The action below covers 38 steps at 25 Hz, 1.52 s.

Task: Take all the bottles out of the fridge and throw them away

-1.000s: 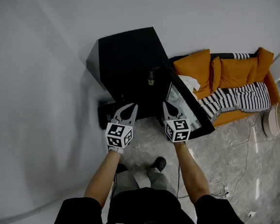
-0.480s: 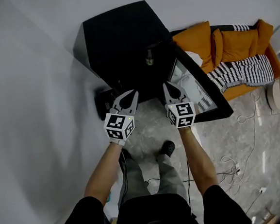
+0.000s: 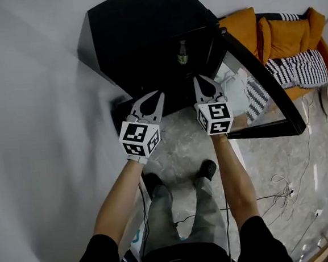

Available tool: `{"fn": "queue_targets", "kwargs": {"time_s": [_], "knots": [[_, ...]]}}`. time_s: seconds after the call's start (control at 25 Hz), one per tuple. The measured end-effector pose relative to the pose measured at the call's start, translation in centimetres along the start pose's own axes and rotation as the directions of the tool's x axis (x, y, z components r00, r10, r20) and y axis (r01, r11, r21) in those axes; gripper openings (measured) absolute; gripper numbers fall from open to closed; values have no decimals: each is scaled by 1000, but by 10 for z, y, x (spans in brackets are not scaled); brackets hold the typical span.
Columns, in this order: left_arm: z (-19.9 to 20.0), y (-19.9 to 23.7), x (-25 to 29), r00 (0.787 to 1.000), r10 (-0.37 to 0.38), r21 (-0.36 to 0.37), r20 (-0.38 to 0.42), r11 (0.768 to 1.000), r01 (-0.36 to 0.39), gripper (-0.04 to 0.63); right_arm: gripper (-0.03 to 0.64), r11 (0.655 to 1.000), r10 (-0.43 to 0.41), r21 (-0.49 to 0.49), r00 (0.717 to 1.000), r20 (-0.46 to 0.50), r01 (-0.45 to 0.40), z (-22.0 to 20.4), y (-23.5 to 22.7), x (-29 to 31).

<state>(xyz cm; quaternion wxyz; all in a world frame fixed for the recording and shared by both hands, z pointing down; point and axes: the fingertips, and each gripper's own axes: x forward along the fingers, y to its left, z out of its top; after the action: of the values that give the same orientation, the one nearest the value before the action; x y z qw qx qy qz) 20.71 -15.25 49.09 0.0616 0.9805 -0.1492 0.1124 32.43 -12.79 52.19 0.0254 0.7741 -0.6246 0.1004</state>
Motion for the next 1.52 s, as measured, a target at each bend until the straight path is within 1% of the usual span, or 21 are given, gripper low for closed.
{"fn": "queue_targets", "kwargs": {"time_s": [0.2, 0.48, 0.64, 0.76, 1.0, 1.04, 1.12, 1.28, 1.52], "knots": [[-33, 5, 24, 999, -23, -3, 27, 1000, 23, 2, 9, 1000, 2, -23, 1000, 6, -2, -31, 2, 17], [-82, 12, 38, 998, -23, -21, 51, 999, 24, 2, 9, 999, 2, -32, 1000, -20, -2, -90, 2, 23], [-96, 21, 41, 998, -13, -26, 57, 1000, 15, 2, 9, 1000, -3, -22, 1000, -19, 3, -105, -2, 32], [-98, 28, 40, 998, -10, -26, 65, 1000, 12, 2, 9, 1000, -19, -16, 1000, -8, 19, -105, -6, 41], [-91, 42, 40, 997, -10, -17, 78, 1000, 12, 2, 13, 997, -60, -37, 997, 51, 62, -81, -10, 73], [-89, 45, 41, 997, -11, -15, 82, 1000, 12, 2, 25, 997, -65, -42, 996, 57, 67, -77, -11, 80], [-86, 49, 43, 996, -14, -7, 88, 1000, 15, 2, 70, 996, -77, -43, 995, 67, 80, -70, -15, 94], [-82, 60, 50, 995, -20, 9, 103, 1000, 19, 2, 151, 991, -125, -38, 990, 73, 128, -61, -27, 125], [-82, 74, 66, 992, -21, 11, 122, 1000, 19, 2, 195, 984, -174, -14, 983, 59, 175, -63, -48, 169]]}}
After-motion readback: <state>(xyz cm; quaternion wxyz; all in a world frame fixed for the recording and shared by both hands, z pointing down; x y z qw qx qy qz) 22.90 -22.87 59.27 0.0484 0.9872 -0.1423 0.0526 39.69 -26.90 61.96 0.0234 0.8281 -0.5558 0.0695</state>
